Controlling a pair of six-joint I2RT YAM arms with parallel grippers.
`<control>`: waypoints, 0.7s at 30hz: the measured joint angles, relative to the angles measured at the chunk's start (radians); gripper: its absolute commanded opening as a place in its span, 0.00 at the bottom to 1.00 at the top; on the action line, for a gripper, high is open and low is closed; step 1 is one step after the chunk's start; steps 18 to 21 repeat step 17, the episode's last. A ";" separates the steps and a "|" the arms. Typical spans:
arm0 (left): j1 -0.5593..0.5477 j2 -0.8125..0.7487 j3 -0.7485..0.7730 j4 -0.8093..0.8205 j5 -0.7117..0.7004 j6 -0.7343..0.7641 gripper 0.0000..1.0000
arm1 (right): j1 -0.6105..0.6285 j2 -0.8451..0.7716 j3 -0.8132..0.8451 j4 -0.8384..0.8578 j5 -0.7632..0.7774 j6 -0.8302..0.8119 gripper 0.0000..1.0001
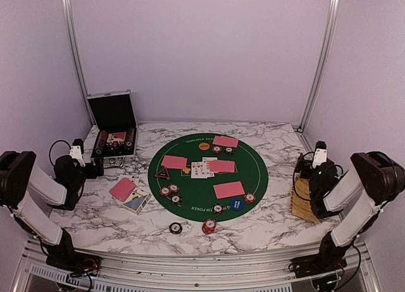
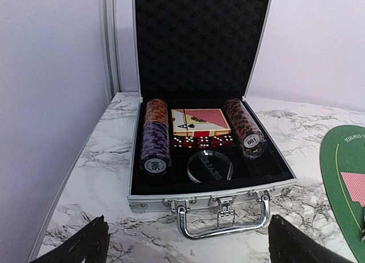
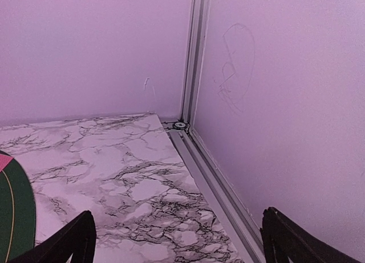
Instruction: Distribute texas hold em gaming equipment
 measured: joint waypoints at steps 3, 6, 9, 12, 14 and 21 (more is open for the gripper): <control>0.000 0.000 0.003 0.016 -0.018 0.000 0.99 | -0.023 -0.001 0.010 -0.009 -0.043 0.008 0.99; 0.000 0.000 0.003 0.020 -0.023 0.001 0.99 | -0.024 0.000 0.010 -0.007 -0.072 0.008 0.99; 0.000 0.000 0.003 0.022 -0.028 0.001 0.99 | -0.024 0.000 0.010 -0.007 -0.087 0.008 0.99; 0.000 0.000 0.003 0.023 -0.031 0.001 0.99 | -0.024 0.000 0.010 -0.007 -0.094 0.008 0.99; 0.000 0.000 0.003 0.023 -0.032 0.001 0.99 | -0.024 0.000 0.010 -0.007 -0.097 0.008 0.99; 0.000 0.000 0.003 0.023 -0.032 0.002 0.99 | -0.024 0.000 0.010 -0.007 -0.097 0.007 0.99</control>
